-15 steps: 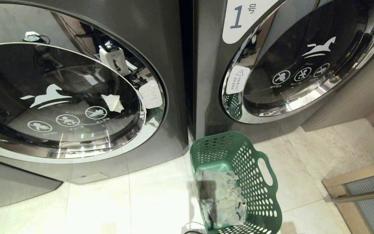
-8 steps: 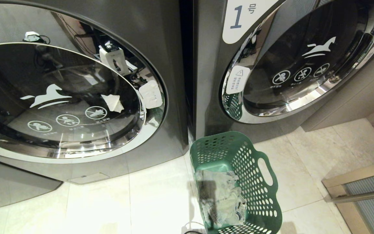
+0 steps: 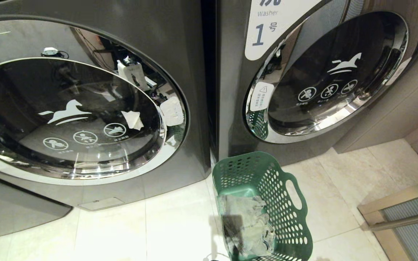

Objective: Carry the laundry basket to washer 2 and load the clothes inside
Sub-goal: Open the lid of the washing machine

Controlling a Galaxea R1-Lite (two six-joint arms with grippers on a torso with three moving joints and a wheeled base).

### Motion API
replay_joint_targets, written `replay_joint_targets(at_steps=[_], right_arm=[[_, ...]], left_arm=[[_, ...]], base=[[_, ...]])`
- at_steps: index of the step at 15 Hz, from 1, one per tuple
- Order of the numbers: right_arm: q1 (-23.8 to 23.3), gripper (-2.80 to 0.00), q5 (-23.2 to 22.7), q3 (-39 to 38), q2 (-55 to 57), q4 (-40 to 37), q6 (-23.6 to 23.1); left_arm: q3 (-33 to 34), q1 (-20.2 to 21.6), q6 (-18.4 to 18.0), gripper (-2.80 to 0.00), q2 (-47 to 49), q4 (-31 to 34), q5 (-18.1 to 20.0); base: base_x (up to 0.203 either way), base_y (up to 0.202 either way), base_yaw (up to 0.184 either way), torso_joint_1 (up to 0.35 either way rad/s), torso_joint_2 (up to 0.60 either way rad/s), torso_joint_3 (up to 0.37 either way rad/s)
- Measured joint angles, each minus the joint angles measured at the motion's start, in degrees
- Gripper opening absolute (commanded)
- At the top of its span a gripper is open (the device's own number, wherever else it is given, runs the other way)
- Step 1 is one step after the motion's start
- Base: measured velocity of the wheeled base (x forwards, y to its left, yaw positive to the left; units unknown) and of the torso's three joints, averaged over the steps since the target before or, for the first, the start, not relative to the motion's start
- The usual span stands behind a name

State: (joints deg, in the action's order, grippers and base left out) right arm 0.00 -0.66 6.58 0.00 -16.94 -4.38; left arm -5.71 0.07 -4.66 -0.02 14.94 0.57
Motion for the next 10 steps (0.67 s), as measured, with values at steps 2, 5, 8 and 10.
replay_joint_targets(at_steps=[2,5,8,10], right_arm=[[0.00,-2.80,-0.02,0.00,0.00,0.00,0.02],[0.00,-2.80,-0.02,0.00,0.00,0.00,0.02],[0.00,-2.80,0.00,0.00,0.00,0.00,0.09],[0.00,-2.80,-0.01,0.00,0.00,0.00,0.12]], left_arm=[[0.00,0.00,0.02,-2.80,0.00,-0.01,-0.06],[0.00,0.00,0.20,-2.80,0.00,0.01,-0.06],[0.00,0.00,0.20,-2.80,0.02,0.01,-0.09],[0.00,0.00,0.09,-2.80,0.02,0.01,-0.08]], base=[[0.000,0.000,0.000,-0.001,0.00,0.203],[0.000,0.000,0.000,0.002,0.00,0.200],[0.000,0.000,0.000,-0.001,0.01,0.201],[0.000,0.000,0.000,0.003,0.00,0.194]])
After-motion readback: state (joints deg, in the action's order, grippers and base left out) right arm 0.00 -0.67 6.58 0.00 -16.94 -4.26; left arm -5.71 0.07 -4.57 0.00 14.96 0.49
